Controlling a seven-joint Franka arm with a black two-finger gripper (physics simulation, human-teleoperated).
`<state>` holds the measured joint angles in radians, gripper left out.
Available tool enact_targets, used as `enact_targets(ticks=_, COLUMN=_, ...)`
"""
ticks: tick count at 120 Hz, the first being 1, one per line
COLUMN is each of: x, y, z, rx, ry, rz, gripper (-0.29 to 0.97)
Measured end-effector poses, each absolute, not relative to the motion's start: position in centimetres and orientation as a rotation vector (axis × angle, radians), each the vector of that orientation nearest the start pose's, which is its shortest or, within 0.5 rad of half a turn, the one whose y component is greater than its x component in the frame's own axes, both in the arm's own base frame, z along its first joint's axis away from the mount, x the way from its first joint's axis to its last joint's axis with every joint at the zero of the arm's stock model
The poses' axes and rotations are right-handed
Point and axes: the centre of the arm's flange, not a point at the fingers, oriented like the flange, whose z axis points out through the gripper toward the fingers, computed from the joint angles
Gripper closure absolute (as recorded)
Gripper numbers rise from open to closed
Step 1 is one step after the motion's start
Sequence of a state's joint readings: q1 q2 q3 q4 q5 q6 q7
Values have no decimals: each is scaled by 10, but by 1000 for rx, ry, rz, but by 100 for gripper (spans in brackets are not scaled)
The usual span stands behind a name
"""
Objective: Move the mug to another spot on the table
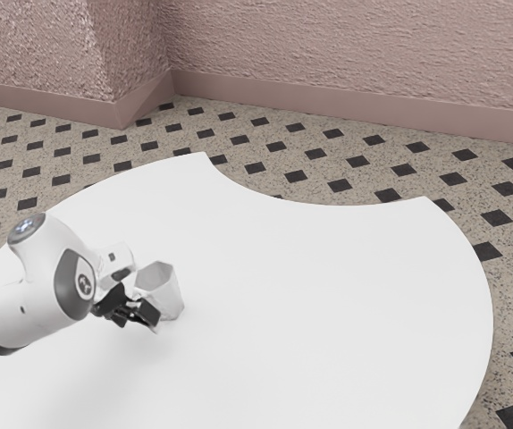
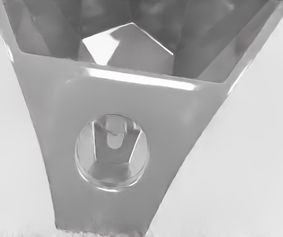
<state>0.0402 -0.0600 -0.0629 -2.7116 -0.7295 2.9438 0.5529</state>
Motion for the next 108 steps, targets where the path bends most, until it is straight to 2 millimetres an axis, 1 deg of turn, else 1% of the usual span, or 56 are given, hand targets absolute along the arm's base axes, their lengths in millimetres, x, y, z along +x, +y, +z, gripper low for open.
enact_targets(ticks=10, x=416, y=33, z=276, rx=-3259, ry=-209, rz=-548, gripper=3)
enact_targets(ticks=24, x=419, y=31, z=288, rx=-3265, ry=-219, rz=-580, gripper=2)
enact_targets(ticks=36, x=428, y=33, z=301, rx=-3261, ry=-236, rz=-623, gripper=1)
enact_targets(ticks=41, x=436, y=34, z=308, rx=-3262, ry=-236, rz=-640, gripper=1)
enact_targets(ticks=52, x=460, y=46, z=336, rx=-3250, ry=-185, rz=-678, gripper=1)
enact_targets(ticks=68, x=499, y=51, z=389, rx=-3214, ry=-17, rz=-683, gripper=0)
enact_targets(ticks=80, x=531, y=54, z=446, rx=-3163, ry=83, rz=-687, gripper=0)
enact_targets(ticks=83, x=538, y=56, z=456, rx=-3150, ry=93, rz=-679, gripper=0)
enact_targets(ticks=91, x=550, y=61, z=473, rx=-3135, ry=96, rz=-632, gripper=0)
enact_targets(ticks=108, x=575, y=69, z=502, rx=-3142, ry=49, rz=-522, gripper=0)
